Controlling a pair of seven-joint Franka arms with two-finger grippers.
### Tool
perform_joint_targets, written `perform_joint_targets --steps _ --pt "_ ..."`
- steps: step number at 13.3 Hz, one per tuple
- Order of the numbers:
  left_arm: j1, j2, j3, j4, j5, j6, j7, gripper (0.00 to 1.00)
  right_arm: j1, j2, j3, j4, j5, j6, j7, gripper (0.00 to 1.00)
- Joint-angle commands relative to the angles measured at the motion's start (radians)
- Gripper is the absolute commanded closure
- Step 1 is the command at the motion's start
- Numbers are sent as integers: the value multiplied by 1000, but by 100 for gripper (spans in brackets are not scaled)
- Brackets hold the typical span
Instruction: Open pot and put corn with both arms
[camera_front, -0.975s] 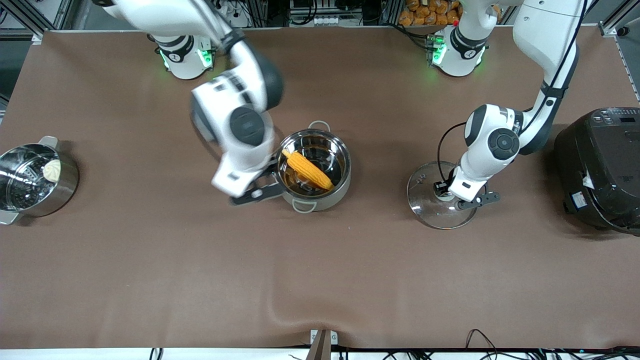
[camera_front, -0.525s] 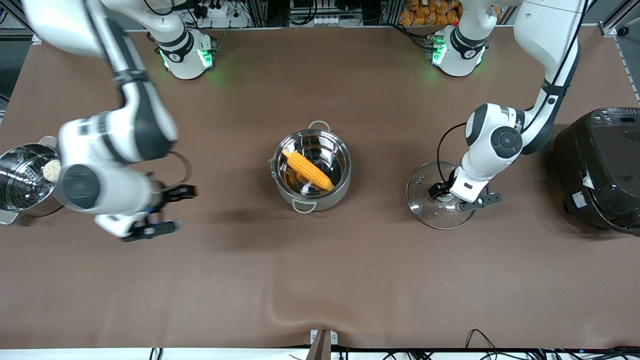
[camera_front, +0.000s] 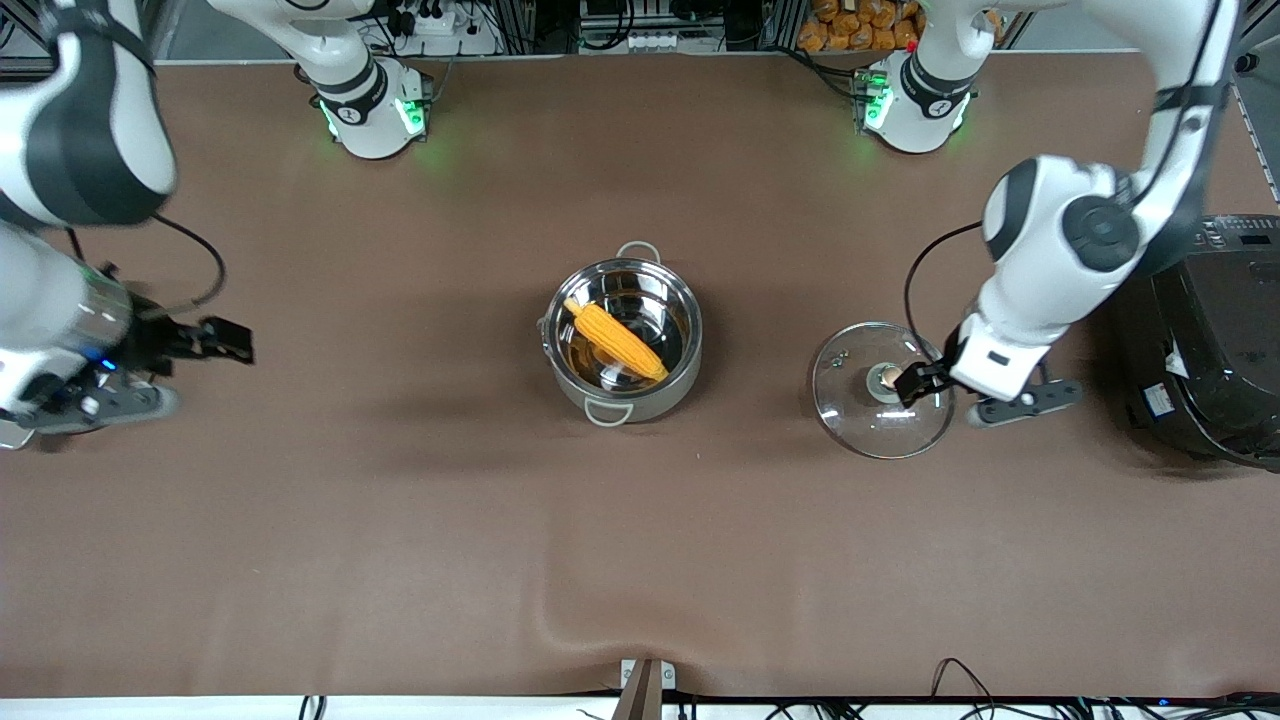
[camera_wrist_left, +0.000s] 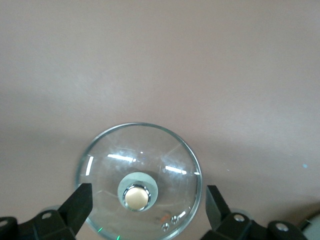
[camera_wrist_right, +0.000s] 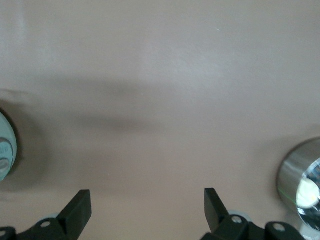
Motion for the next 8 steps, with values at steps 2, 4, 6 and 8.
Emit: perform_joint_targets --steps 2,4,6,8 --pt "14 -1 6 177 -4 -192 113 0 -7 -124 -28 -70 16 -11 -4 0" --pt "14 -7 15 248 -3 -277 186 0 -5 -188 -65 -140 22 -9 8 0" --pt "34 -31 27 269 -3 -297 309 0 -7 -212 -135 -162 144 -15 7 0" --pt "52 -70 26 271 -3 -335 352 0 4 -224 -163 -162 168 -32 13 0"
